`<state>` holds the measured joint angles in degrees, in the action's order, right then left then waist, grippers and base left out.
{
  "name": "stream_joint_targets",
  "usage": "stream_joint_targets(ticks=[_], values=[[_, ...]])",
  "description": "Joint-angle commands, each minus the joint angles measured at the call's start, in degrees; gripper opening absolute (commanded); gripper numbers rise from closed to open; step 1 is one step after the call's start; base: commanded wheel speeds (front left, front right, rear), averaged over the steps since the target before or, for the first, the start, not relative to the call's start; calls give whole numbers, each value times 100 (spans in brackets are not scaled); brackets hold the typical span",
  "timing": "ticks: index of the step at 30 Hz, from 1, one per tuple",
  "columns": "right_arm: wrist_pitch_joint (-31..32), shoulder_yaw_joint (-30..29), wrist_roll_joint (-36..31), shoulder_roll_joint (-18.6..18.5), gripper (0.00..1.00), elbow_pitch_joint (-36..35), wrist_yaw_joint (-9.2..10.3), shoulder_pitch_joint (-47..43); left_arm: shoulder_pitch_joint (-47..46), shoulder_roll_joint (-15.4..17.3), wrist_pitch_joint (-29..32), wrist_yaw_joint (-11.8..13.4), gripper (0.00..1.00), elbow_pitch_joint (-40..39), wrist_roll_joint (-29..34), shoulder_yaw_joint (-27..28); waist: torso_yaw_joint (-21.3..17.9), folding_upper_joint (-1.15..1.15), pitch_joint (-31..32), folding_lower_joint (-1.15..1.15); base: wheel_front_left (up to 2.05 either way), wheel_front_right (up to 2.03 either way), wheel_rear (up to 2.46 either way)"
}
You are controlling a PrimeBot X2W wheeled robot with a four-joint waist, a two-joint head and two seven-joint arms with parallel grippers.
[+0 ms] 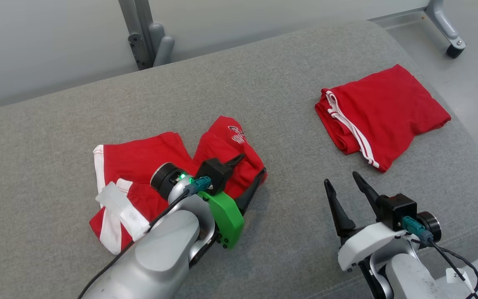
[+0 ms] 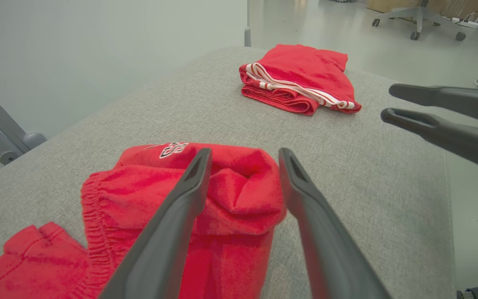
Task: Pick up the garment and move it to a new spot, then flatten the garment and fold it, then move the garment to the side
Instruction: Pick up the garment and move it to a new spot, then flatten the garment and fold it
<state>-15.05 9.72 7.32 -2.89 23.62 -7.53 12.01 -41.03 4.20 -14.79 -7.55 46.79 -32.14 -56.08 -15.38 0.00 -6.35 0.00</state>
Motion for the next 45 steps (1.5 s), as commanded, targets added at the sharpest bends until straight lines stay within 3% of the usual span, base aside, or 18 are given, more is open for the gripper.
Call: stream_joint_targets(ticks=[1, 12, 18, 32, 45], values=[[-15, -19, 36, -9, 100, -7, 9, -34, 29, 4, -50, 16, 100, -50, 3, 106, 20, 0, 55, 0, 0, 0, 0], [-15, -24, 137, -11, 100, -104, 9, -255, 1550, 404, -39, 625, 100, -1273, 631, 2123, 599, 0, 522, 0, 0, 0, 0], [-15, -33, 99, -11, 100, -171, 9, -355, 2563, 529, -40, 806, 100, -1854, 1026, 3178, 783, 0, 690, 0, 0, 0, 0], [-15, -149, 31, -10, 100, -179, 9, -710, 4581, 70, -34, 706, 100, -3087, 1958, 4941, 898, 0, 886, 0, 0, 0, 0], [-15, 18, -73, -8, 100, -152, 9, -548, 4526, -117, -34, 518, 100, -3105, 2223, 5292, 1270, 0, 707, 0, 0, 0, 0]])
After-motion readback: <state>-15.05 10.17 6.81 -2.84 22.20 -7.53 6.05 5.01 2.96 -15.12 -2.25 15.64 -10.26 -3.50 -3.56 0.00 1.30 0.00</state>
